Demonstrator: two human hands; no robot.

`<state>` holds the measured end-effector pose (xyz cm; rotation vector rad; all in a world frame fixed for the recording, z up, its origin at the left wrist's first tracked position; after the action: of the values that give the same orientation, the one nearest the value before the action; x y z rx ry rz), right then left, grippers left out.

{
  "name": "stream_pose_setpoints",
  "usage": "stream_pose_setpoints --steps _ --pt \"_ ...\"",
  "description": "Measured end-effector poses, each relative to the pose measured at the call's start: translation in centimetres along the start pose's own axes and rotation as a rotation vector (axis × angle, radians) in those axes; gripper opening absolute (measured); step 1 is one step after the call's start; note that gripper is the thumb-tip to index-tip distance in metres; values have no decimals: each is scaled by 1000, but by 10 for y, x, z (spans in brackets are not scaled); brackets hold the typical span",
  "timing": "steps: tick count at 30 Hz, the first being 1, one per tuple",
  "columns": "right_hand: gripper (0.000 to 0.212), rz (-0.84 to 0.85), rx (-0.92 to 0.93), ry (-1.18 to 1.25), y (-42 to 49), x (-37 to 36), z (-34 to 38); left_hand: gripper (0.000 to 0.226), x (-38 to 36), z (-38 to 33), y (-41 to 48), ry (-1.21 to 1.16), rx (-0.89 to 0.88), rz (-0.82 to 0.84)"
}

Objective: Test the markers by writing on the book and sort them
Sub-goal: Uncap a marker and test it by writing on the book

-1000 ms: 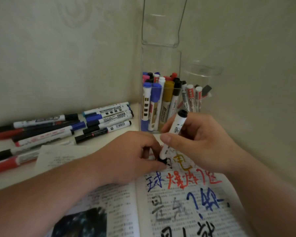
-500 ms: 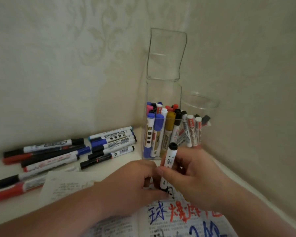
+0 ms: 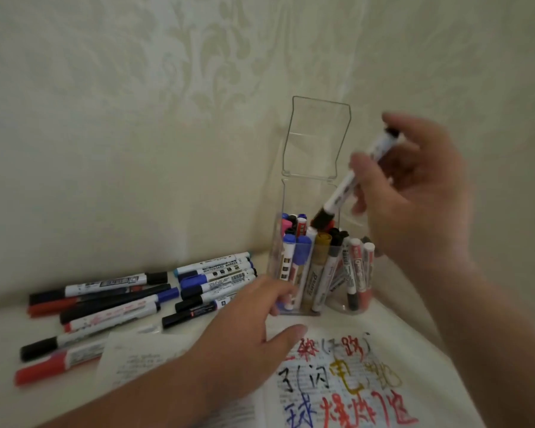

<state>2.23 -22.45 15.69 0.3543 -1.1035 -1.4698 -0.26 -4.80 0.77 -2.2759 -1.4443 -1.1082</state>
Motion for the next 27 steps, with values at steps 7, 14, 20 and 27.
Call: stream_pose_setpoints --steps 7,14,20,27 --pt "5 395 -353 -294 42 -45 -32 60 1 -1 1 27 37 56" --pt "29 702 -301 -646 28 -58 -38 63 -4 5 5 82 6 55" --pt "28 300 -340 -535 56 9 -33 63 -5 7 6 74 2 54" --pt "46 961 -733 -549 52 2 -73 51 -8 6 7 70 -28 92"
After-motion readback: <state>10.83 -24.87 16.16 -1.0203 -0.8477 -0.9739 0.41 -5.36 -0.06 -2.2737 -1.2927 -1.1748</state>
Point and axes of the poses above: each hand's wrist, its own y-axis towards the middle knuckle, its own x-axis out of the back of the hand, z = x × y, the point moved 3 cm from there along y, towards the middle knuckle, and after that the axes turned 14 degrees about z, right-handed, at the moved point
